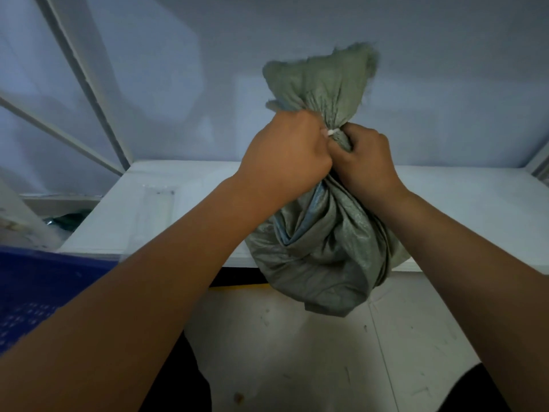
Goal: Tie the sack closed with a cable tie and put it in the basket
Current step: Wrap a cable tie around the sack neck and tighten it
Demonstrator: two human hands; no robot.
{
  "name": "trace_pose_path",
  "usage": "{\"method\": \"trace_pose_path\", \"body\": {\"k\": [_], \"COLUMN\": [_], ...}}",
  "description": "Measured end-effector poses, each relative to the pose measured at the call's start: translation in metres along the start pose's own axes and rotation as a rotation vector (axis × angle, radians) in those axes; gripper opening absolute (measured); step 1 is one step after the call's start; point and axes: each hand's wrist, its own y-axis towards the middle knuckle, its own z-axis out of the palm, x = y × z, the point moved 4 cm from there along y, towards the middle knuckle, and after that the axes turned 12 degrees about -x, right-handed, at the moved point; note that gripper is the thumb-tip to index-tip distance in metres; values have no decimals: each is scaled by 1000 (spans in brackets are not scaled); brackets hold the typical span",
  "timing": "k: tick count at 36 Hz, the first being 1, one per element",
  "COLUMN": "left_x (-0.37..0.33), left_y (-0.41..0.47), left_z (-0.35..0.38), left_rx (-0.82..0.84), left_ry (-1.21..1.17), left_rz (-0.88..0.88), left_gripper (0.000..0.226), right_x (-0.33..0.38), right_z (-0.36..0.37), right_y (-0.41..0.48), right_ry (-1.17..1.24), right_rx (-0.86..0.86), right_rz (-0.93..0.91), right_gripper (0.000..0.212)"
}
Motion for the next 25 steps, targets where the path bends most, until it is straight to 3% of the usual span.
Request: {"method": "trace_pose_path", "body": {"k": [4, 9, 14, 19, 25], "left_x": [9, 13, 14, 12, 6], "left_y": [3, 2, 0, -1, -1], "left_z": [-1, -3, -5, -8, -11], "left_rx": [-18, -12, 1, -9, -50], "left_ry": [-35, -122, -191, -257, -327], "left_rz": [-58, -109, -155, -161, -145], "left_gripper": [26, 29, 40, 47, 40], "right_x": [3, 8, 5, 7, 10], "right_z": [-1, 0, 1, 3, 0], "right_y": [2, -2, -4, -3, -4], "right_ry": [21, 24, 7, -50, -18], "right_rx": [20, 52, 38, 14, 1], "right_rz": [12, 6, -9, -39, -67], "right_gripper": [22, 24, 46, 53, 51]}}
